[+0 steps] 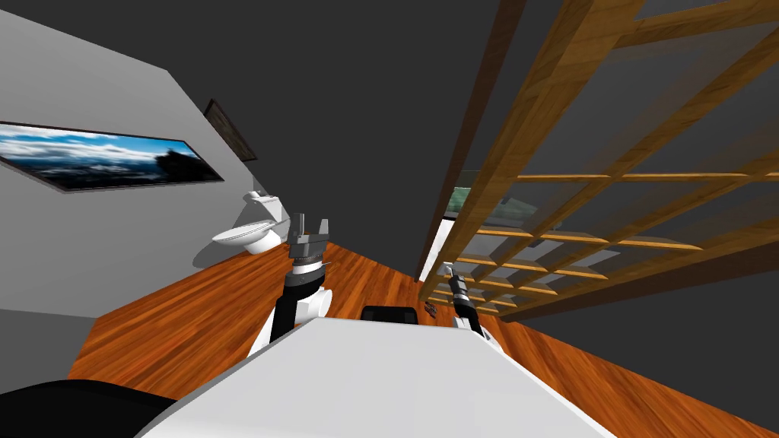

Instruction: Pull the door open

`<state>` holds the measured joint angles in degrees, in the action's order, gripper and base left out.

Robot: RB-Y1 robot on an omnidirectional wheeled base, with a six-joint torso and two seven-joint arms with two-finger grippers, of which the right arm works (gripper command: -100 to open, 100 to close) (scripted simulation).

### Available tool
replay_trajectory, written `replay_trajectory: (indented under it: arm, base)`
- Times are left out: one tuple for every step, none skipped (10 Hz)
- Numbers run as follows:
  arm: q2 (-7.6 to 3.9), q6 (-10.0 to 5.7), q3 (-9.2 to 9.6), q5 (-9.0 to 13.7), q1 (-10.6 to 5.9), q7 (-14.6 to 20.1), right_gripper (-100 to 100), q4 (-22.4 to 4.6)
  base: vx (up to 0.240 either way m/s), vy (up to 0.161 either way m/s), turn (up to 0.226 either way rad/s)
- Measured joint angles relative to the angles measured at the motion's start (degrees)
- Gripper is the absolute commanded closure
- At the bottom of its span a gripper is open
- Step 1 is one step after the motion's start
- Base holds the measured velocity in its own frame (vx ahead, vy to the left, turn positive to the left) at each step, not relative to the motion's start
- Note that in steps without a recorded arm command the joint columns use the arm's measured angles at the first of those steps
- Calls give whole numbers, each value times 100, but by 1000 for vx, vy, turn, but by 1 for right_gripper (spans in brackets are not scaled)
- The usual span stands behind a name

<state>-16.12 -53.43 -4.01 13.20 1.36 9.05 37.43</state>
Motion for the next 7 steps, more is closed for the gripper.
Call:
replay_trajectory:
  arm:
    - [24, 74, -11, 5, 85, -38, 100, 168]
    - [21, 112, 8, 59, 87, 53, 100, 185]
    - [32, 174, 16, 94, 147, 126, 100, 301]
    - [25, 193, 43, 156, 143, 238, 100, 306]
    - [18, 206, 67, 188, 150, 350, 100, 317]
    - [1, 126, 105, 245, 90, 500, 100, 174]
    - [-24, 19, 138, 274, -24, 656, 100, -64]
  base:
    - [-27, -23, 67]
    - [-39, -27, 68]
    - [-59, -38, 108]
    - [-48, -38, 69]
    - [-52, -31, 90]
    - [-50, -24, 67]
    - [-22, -4, 4]
